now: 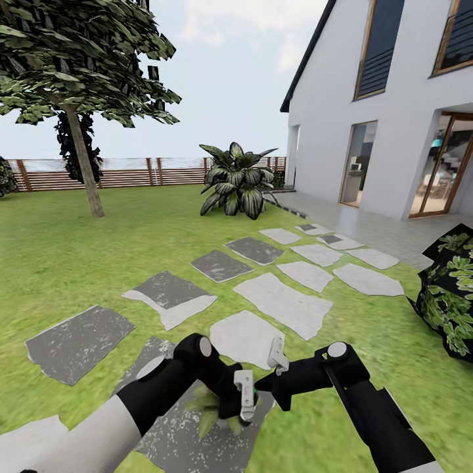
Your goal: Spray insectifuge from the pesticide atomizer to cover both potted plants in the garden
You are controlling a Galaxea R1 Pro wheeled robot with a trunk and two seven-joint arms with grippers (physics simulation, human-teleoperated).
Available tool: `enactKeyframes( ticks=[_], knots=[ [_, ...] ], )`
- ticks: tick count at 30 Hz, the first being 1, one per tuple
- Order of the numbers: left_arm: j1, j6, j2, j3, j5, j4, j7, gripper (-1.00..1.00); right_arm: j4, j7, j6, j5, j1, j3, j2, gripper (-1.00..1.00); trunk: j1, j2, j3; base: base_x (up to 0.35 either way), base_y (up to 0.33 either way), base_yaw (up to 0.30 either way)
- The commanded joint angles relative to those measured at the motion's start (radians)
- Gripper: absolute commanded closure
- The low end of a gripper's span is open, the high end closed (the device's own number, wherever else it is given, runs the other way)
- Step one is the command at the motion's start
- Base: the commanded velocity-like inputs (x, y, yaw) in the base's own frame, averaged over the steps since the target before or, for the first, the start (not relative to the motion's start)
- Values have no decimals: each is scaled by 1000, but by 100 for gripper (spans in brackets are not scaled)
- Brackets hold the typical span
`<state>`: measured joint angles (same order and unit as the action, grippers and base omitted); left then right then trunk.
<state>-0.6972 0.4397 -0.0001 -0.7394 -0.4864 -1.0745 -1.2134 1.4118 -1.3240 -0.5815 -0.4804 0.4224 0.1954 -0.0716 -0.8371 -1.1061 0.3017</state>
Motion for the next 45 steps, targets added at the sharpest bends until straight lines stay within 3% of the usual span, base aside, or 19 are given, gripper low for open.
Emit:
enactKeyframes(
  ticks=[1, 7, 9, 11, 13, 17, 22, 23, 24, 25, 26, 28, 30, 33, 34, 36, 38, 40, 45],
  knots=[
    [-1, 10, 1, 0, -3, 6, -5, 100, 2, -4, -9, -4, 1, 1, 0, 100, 0, -1, 1, 0, 0, 0],
    [-3, 10, 9, 6, -4, 129, 0, 100, 1, -4, -9, -4, 1, 3, 1, 100, 0, -1, 1, 0, 0, 0],
    [-5, 10, 29, 23, -4, 153, 0, 100, 2, -5, -9, -4, 1, 4, 1, 100, 0, -1, 1, 0, 0, 0],
    [-5, 10, 52, 70, -4, 161, 0, 100, 2, -5, -9, -4, 1, 3, 1, 100, 0, -1, 1, 0, 0, 0],
    [-5, 10, 67, 145, -4, 161, 1, 100, 2, -5, -9, -4, 1, 2, 1, 100, 0, -1, 1, 0, 0, 0],
    [-4, 15, 75, 330, -4, 155, 6, 100, 3, -5, -8, -3, -3, -2, -7, 100, 0, -1, 1, 0, 0, 0],
    [18, 25, 77, 465, -4, 154, 6, 100, -2, 2, -8, -1, -9, -23, -33, 100, 0, -1, 1, 0, 0, 0],
    [28, 27, 82, 514, -4, 154, 6, 100, -3, 3, -8, -1, -11, -61, -35, 100, 0, -1, 1, 0, 0, 0],
    [35, 31, 84, 552, -4, 154, 6, 100, -5, 3, -8, -1, -11, -102, -36, -100, 0, -1, 1, 0, 0, 0],
    [41, 36, 89, 594, -4, 154, 6, 100, -5, 4, -8, -1, -11, -157, -36, -100, 0, -1, 1, 0, 0, 0],
    [48, 42, 104, 658, -4, 154, 6, 100, -7, 5, -7, -2, -11, -249, -37, -100, 0, -1, 1, 0, 0, 0],
    [55, 48, 122, 738, -4, 154, 6, 100, -9, 10, -6, -10, -11, -364, -37, -100, 0, -1, 1, 0, 0, 0],
    [70, 68, 132, 820, -5, 154, 6, 100, -10, 27, -5, -47, -11, -483, -37, -100, 0, -1, 1, 0, 0, 0],
    [104, 121, 136, 862, -6, 154, 6, 100, -45, 76, 1, -113, -11, -575, -32, -100, 0, -1, 1, 0, 0, 0],
    [112, 137, 135, 865, -6, 154, 6, 100, -65, 111, 8, -124, -11, -585, -29, -100, 0, -1, 1, 0, 0, 0],
    [125, 161, 135, 868, -6, 154, 10, 100, -115, 216, 20, -136, -11, -596, -26, -100, 0, -1, 1, 0, 0, 0],
    [131, 208, 133, 870, -6, 154, 29, 100, -185, 377, 26, -141, -11, -601, -24, -100, 0, -1, 1, 0, 0, 0],
    [133, 287, 132, 871, -7, 154, 61, 100, -237, 506, 28, -142, -11, -601, -24, -100, 0, -1, 1, 0, 0, 0],
    [131, 453, 128, 863, -8, 157, 168, 100, -270, 725, 28, -141, -11, -605, 9, -100, 0, -1, 1, 0, 0, 0]
  ],
)
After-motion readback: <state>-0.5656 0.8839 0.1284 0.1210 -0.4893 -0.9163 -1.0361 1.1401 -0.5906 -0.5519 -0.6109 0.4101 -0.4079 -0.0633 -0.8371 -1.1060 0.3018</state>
